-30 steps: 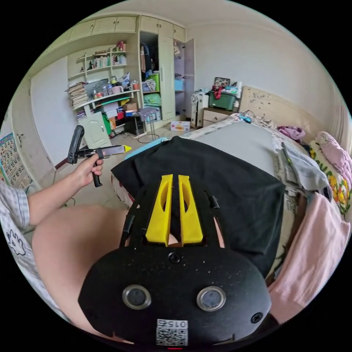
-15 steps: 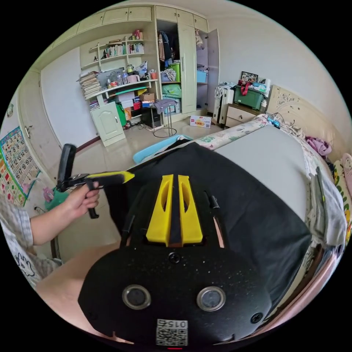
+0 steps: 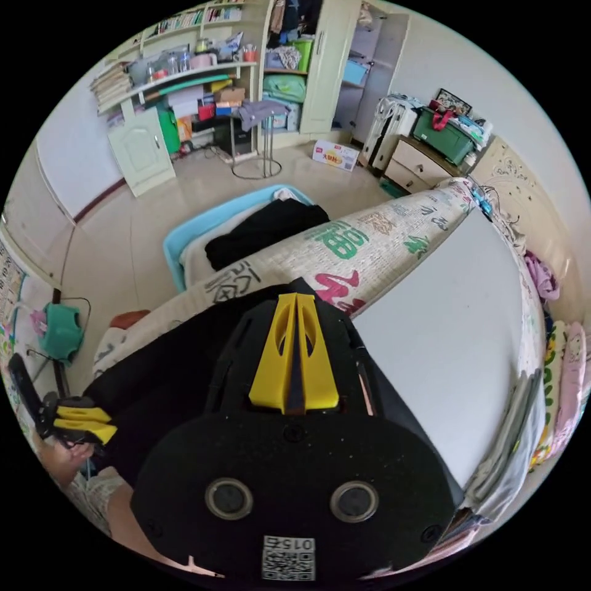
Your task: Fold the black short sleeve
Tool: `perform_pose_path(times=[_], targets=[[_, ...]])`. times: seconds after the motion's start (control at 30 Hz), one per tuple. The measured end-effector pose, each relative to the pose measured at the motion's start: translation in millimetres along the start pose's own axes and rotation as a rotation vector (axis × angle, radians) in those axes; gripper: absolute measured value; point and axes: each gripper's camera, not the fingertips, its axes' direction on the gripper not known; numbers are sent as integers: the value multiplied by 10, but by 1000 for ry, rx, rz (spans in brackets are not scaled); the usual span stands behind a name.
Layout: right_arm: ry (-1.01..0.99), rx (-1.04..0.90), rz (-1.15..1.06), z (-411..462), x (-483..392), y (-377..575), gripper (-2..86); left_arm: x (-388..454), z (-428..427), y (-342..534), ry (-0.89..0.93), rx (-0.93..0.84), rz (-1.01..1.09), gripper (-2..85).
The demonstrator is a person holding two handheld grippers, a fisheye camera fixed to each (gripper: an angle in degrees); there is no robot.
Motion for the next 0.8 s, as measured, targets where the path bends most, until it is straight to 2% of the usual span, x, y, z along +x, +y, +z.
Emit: perform_pose_path(times=[0.1,0.37,0.5,0.67,0.8], targets=[[177,-106,-64,340,-12,-117,-7,46,-12,36,-45,0,2,4],[87,-128,10,178,280,-293,-10,184,178,193,-128,-18,25,5],[74,-39,165,-271,514,-61,-10,461,325,349,-255,6,123,6],[-10,207,230,-1474,862,1110,-9,512,443,450,-250,10,123,8],[-52,397,327,-2574,1138,2896,-6,747,586,518,-325,-22,207,10]])
